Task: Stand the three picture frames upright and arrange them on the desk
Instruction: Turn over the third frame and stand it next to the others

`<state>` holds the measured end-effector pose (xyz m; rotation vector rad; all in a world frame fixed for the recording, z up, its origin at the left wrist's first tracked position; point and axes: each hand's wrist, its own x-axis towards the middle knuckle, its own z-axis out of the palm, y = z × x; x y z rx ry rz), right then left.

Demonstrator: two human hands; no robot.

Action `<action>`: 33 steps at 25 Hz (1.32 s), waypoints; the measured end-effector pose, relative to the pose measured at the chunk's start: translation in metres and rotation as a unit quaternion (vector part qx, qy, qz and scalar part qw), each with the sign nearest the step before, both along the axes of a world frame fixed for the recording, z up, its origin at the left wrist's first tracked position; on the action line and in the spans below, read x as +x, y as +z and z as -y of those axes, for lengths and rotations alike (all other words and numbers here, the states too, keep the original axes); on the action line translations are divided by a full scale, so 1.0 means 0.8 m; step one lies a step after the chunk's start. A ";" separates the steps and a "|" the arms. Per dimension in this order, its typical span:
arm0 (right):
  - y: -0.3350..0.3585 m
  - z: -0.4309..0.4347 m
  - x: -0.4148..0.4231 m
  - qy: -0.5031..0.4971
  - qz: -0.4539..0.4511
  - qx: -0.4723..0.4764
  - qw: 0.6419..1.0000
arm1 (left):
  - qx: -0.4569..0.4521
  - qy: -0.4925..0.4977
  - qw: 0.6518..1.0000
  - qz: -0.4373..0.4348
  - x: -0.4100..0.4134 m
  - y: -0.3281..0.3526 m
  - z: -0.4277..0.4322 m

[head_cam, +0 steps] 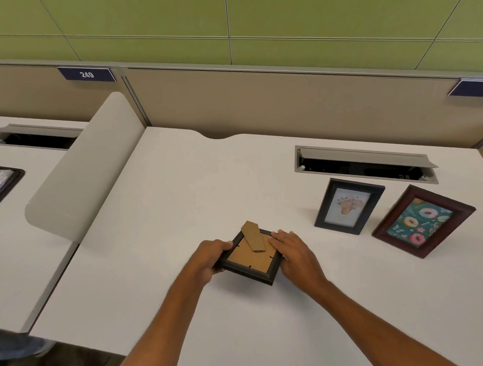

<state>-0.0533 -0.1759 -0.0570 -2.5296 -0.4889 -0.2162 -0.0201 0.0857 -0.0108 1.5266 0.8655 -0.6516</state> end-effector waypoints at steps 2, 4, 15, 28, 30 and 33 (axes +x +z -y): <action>0.006 0.001 0.002 -0.005 0.005 0.050 0.999 | -0.063 0.028 0.998 -0.009 0.005 0.009 0.000; 0.015 0.002 0.006 -0.024 0.000 0.103 0.994 | -0.122 0.059 0.991 -0.004 0.007 0.016 0.001; 0.064 0.006 0.030 -0.165 -0.248 0.275 0.914 | -0.105 -0.072 0.981 0.147 0.010 0.016 0.004; 0.078 0.006 0.036 -0.165 -0.351 0.441 0.809 | -0.015 -0.111 0.967 0.227 0.001 0.022 0.029; 0.080 0.008 0.038 -0.167 -0.367 0.451 0.796 | -0.023 -0.110 0.968 0.224 0.001 0.024 0.028; 0.085 0.016 0.044 -0.168 -0.394 0.458 0.779 | -0.087 -0.105 0.967 0.214 0.003 0.027 0.027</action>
